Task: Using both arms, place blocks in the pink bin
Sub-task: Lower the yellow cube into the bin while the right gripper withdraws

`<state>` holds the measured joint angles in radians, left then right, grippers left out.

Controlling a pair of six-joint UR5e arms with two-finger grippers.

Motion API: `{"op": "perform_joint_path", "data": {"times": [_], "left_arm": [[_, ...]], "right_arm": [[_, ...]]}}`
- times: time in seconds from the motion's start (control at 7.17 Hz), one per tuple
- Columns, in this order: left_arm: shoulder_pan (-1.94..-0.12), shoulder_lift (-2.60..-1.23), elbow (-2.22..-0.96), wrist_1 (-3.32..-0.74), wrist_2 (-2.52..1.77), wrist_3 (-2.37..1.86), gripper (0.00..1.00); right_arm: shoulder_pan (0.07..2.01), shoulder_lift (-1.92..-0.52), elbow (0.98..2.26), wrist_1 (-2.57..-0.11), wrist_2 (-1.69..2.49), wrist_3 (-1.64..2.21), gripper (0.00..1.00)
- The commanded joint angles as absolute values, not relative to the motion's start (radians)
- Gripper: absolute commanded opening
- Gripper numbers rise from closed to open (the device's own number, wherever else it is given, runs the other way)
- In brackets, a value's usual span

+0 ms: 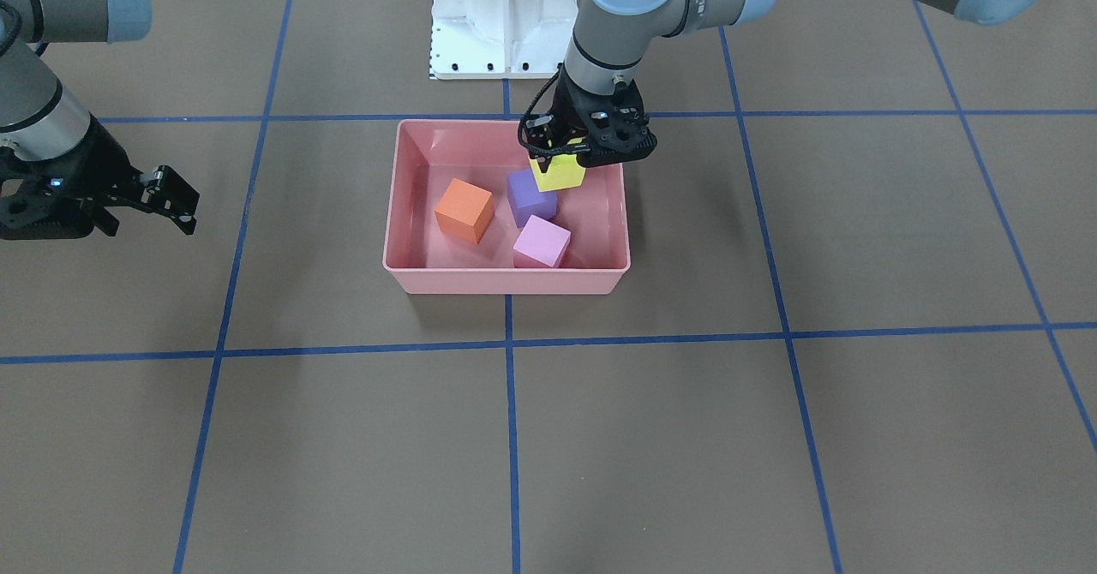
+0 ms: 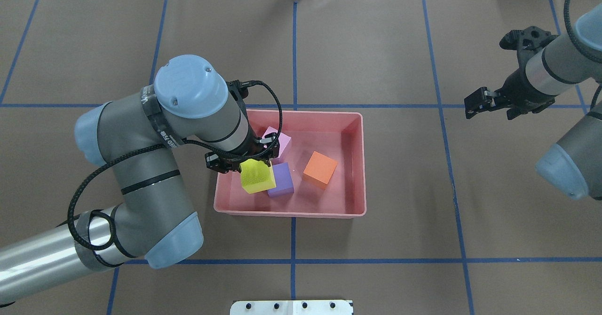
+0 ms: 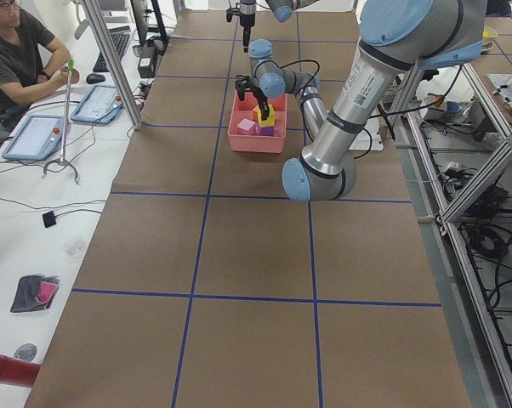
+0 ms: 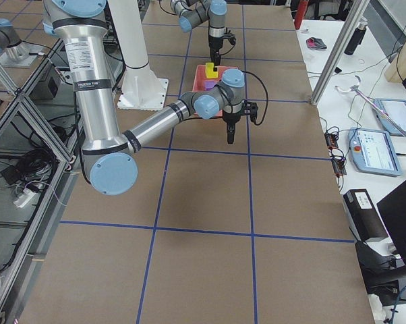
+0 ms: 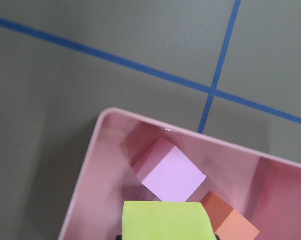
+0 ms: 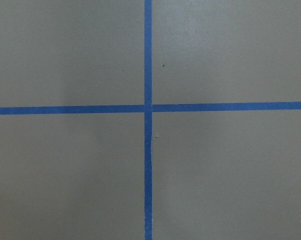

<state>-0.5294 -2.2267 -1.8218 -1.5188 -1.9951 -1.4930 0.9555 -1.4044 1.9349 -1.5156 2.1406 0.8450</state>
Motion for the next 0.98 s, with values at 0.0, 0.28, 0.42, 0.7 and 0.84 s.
{"op": "perform_joint_path", "data": {"times": [0.0,0.28,0.42,0.7,0.84], "left_arm": [[-0.505,-2.155,-1.85,-1.514,-1.982,-1.488,0.0],[-0.497,-2.172,-1.819,-1.519,-1.982,-1.489,0.0],[-0.495,-2.189,-1.79,-1.523,-1.982,-1.491,0.0],[-0.497,-2.201,-1.782,-1.526,-1.983,-1.486,1.0],[-0.499,-2.206,-1.804,-1.525,-1.986,-1.486,1.0]], "right_arm": [[0.954,-1.405,1.931,-1.516,2.138,0.844,1.0],[0.956,-1.408,1.933,-1.516,2.138,0.847,1.0],[0.956,-1.41,1.931,-1.516,2.138,0.847,1.0],[0.956,-1.411,1.933,-1.516,2.138,0.847,1.0],[0.956,-1.411,1.934,-1.516,2.14,0.847,1.0]]}}
